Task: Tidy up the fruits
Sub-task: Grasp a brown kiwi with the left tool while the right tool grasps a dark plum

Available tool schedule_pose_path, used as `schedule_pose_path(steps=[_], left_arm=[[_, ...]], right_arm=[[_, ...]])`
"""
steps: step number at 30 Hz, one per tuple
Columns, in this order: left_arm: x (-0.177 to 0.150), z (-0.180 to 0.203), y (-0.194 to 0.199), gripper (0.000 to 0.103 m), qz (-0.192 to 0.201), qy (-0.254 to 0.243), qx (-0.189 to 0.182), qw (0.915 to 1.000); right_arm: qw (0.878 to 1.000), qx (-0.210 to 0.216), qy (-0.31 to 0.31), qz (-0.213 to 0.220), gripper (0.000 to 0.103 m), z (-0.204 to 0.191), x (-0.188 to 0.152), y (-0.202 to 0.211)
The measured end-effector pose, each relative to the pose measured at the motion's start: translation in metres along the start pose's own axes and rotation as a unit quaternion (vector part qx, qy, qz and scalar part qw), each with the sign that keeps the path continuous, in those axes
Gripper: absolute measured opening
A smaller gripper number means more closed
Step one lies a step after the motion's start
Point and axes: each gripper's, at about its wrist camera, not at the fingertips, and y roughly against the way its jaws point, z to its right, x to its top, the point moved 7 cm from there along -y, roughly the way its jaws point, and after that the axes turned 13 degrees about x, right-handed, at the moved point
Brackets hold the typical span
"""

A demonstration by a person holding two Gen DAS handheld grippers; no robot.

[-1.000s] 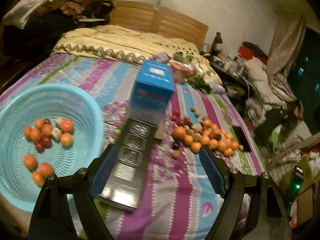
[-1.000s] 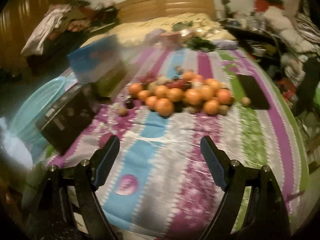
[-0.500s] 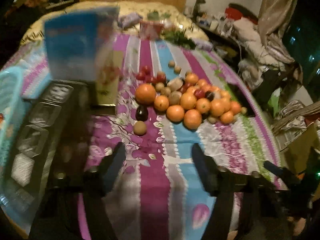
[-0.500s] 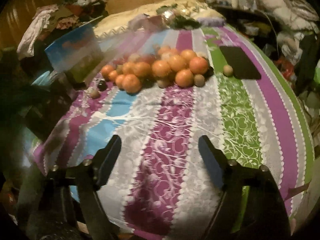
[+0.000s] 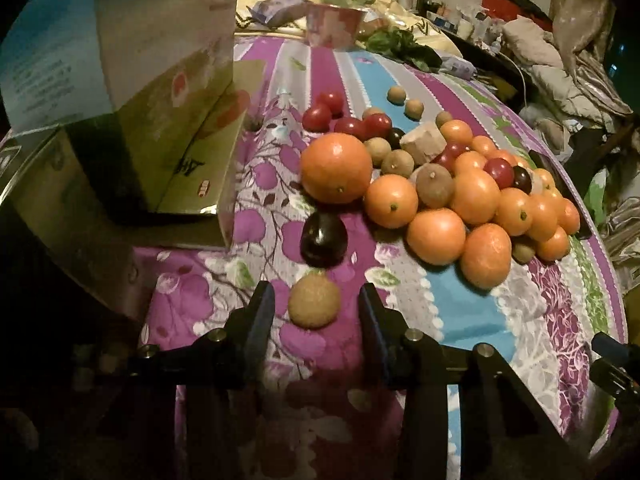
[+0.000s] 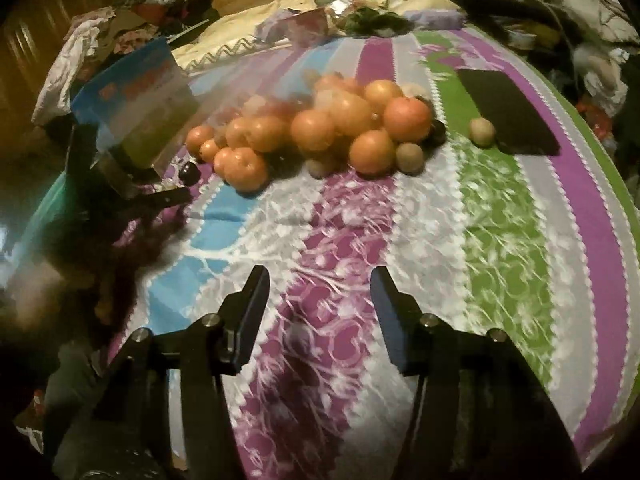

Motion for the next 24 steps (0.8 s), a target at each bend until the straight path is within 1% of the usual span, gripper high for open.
schedule_pose_path(steps=[1,2,4,7,8,10,12,14,17,19,21,24], left_arm=[[0.000,-0.002,0.000,0.037,0.002,0.000,0.007,1.0000],[0.000,-0.005,-0.001,0.029,0.001,0.002,0.011,0.9999],[0.001,-0.006,0.001,0.025,0.000,0.005,0.001,1.0000],[0.001,-0.011,0.015,0.025,0.004,0.012,-0.007,0.9999],[0.002,-0.015,0.028,0.025,0.012,0.017,-0.011,0.9997],[0.004,-0.019,0.050,0.025,0.030,0.013,-0.009,0.9994],[0.005,-0.025,0.067,0.025,0.043,0.013,-0.006,0.9990],[0.005,-0.039,0.084,0.025,0.052,0.024,0.000,0.9984],[0.007,-0.059,0.098,0.025,0.059,0.043,0.007,0.9973],[0.009,-0.068,0.102,0.025,0.059,0.048,0.010,0.9970],[0.009,-0.070,0.105,0.025,0.061,0.052,0.006,0.9968],[0.011,-0.070,0.107,0.025,0.063,0.053,-0.003,0.9966]], right_arm=[[1.000,0.004,0.002,0.000,0.051,-0.002,0.002,-0.003],[1.000,0.008,0.006,-0.001,0.047,-0.005,0.004,-0.005],[1.000,0.017,0.010,-0.003,0.045,-0.010,0.008,-0.011],[0.999,0.029,0.016,-0.005,0.042,-0.019,0.014,-0.019],[0.999,0.037,0.021,-0.006,0.042,-0.027,0.017,-0.025],[0.998,0.052,0.032,-0.007,0.042,-0.039,0.023,-0.036],[0.996,0.074,0.048,-0.009,0.041,-0.057,0.031,-0.055],[0.994,0.094,0.059,-0.014,0.041,-0.075,0.038,-0.078],[0.991,0.110,0.074,-0.027,0.038,-0.097,0.048,-0.112],[0.990,0.111,0.084,-0.034,0.034,-0.109,0.055,-0.130],[0.989,0.110,0.091,-0.040,0.034,-0.115,0.061,-0.144],[0.990,0.091,0.100,-0.047,0.033,-0.119,0.069,-0.161]])
